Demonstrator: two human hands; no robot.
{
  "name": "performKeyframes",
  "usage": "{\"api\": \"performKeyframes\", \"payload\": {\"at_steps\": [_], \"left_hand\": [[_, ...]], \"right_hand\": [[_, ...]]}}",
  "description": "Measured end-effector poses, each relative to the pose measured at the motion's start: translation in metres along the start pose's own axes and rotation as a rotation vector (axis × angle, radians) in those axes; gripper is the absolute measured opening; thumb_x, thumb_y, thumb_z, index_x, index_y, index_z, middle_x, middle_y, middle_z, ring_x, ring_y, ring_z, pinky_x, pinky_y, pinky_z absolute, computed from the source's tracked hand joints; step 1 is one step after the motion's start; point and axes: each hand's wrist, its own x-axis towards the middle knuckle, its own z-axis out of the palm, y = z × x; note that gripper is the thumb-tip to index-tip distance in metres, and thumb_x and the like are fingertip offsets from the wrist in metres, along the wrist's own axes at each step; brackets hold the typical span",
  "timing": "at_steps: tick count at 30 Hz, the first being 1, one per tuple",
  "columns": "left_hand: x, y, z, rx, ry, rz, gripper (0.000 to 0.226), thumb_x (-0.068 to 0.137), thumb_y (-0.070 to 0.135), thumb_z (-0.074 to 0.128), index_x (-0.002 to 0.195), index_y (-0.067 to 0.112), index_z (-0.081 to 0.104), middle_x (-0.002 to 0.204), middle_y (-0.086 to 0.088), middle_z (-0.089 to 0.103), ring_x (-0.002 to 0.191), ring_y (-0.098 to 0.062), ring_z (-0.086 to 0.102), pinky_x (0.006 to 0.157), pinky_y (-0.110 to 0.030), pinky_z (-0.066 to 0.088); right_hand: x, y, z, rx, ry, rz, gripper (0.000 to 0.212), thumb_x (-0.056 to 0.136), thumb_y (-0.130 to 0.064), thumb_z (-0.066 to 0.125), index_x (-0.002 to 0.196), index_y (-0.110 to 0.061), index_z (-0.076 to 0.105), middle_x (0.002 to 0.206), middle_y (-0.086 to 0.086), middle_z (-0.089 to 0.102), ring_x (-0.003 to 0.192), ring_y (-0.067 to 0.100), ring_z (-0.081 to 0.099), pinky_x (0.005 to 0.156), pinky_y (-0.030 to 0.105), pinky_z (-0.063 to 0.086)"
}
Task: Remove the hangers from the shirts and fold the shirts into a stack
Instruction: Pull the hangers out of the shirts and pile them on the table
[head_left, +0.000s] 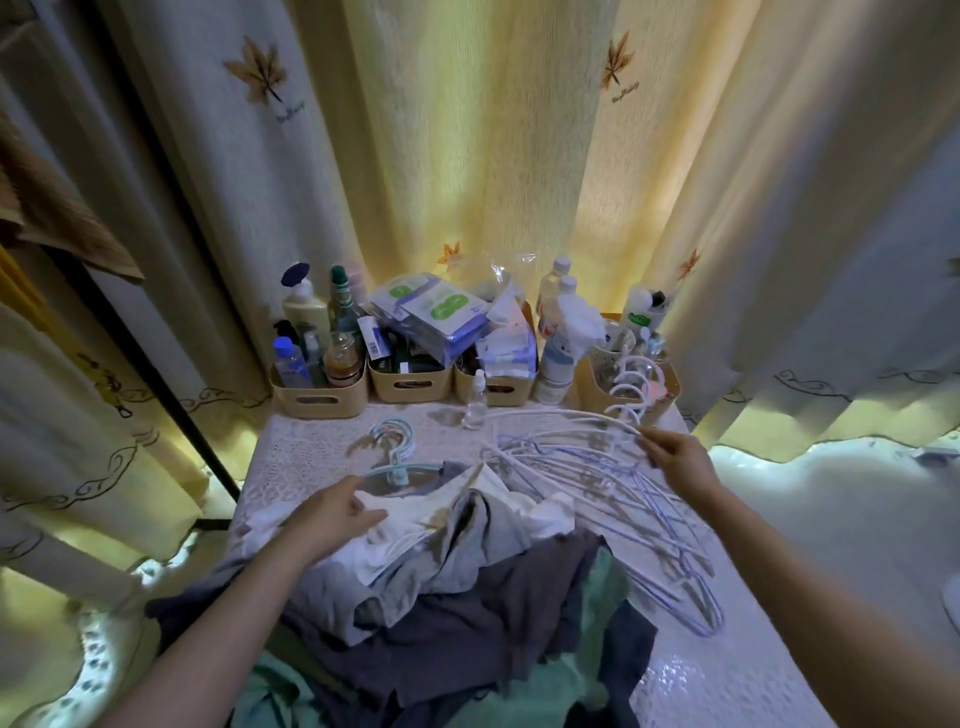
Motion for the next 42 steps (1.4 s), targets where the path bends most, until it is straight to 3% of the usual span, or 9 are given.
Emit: {"api": "performKeyframes", "payload": {"at_steps": [5,9,13,16,21,25,30,36,42], "left_hand": [[-0.004,-0.006,0.006,0.370,0.133,0.076,0.059,0.080,0.049,0.066,0.130,0.023,0.048,0.122,-0.004,0.047,0.116,-0.024,0.044,0.091,-0.034,0.043],[-0.011,-0.006,0.001,0.459,0.187,0.131,0.022,0.083,0.044,0.065,0.085,0.028,0.051,0.107,0.006,0.045,0.113,-0.020,0.044,0.087,-0.032,0.038],[-0.024,-0.003,-0.006,-0.001,-0.119,0.279,0.026,0.092,0.026,0.059,0.071,0.021,0.045,0.068,0.008,0.045,0.067,-0.001,0.049,0.067,-0.020,0.036],[-0.036,0.003,-0.010,-0.146,-0.373,0.296,0.027,0.094,0.029,0.056,0.071,0.022,0.044,0.065,0.008,0.038,0.056,0.003,0.038,0.059,-0.009,0.033],[-0.029,-0.003,0.006,-0.069,-0.336,0.129,0.026,0.088,0.042,0.062,0.092,0.023,0.046,0.090,0.009,0.049,0.078,-0.003,0.049,0.065,-0.014,0.038],[-0.024,-0.014,0.018,0.193,0.141,0.155,0.073,0.075,0.059,0.067,0.129,0.017,0.042,0.125,-0.001,0.043,0.118,-0.019,0.042,0.096,-0.031,0.038],[-0.013,-0.022,0.021,0.137,0.292,0.017,0.074,0.092,0.049,0.050,0.148,0.009,0.023,0.151,-0.009,0.033,0.138,-0.025,0.033,0.110,-0.037,0.027],[0.000,-0.026,0.015,0.191,0.325,0.037,0.045,0.092,0.031,0.057,0.131,0.010,0.047,0.127,-0.011,0.049,0.118,-0.028,0.047,0.097,-0.033,0.037],[0.004,-0.020,0.004,0.016,0.365,0.091,0.013,0.091,0.019,0.061,0.092,0.007,0.058,0.092,-0.013,0.056,0.091,-0.032,0.054,0.077,-0.036,0.042]], "right_hand": [[0.001,0.058,-0.005,-0.079,0.059,0.250,0.030,0.093,-0.019,0.059,0.119,-0.006,0.066,0.065,0.004,0.057,0.058,0.016,0.045,0.063,0.029,0.034],[-0.006,0.077,0.010,-0.240,-0.045,0.302,0.036,0.095,-0.012,0.054,0.130,-0.005,0.056,0.120,0.023,0.062,0.109,0.036,0.058,0.083,0.032,0.040],[-0.004,0.062,0.033,-0.345,0.106,0.423,0.046,0.087,-0.001,0.056,0.132,-0.001,0.047,0.136,0.025,0.045,0.124,0.040,0.044,0.103,0.040,0.035],[-0.001,0.028,0.058,-0.273,0.257,0.397,0.033,0.085,0.000,0.056,0.117,0.001,0.054,0.126,0.025,0.051,0.116,0.041,0.047,0.098,0.042,0.039],[-0.005,-0.039,0.119,-0.133,-0.280,-0.103,0.024,0.090,-0.003,0.054,0.109,-0.004,0.067,0.111,0.013,0.068,0.105,0.028,0.062,0.092,0.034,0.047],[-0.011,-0.069,0.167,-0.374,-0.806,-0.247,0.035,0.098,-0.029,0.048,0.129,-0.018,0.057,0.133,0.004,0.057,0.119,0.019,0.054,0.098,0.025,0.037],[-0.013,-0.064,0.175,-0.599,-0.966,-0.162,0.043,0.098,-0.050,0.037,0.111,-0.016,0.062,0.124,0.010,0.059,0.113,0.025,0.053,0.098,0.034,0.038],[-0.014,-0.060,0.160,-0.678,-1.148,-0.133,0.047,0.090,-0.060,0.045,0.087,-0.016,0.060,0.089,0.003,0.056,0.081,0.017,0.048,0.078,0.030,0.039],[-0.004,-0.061,0.162,-0.259,-0.570,-0.201,0.032,0.091,-0.030,0.061,0.116,-0.011,0.063,0.109,0.009,0.067,0.099,0.021,0.061,0.084,0.027,0.043]]}}
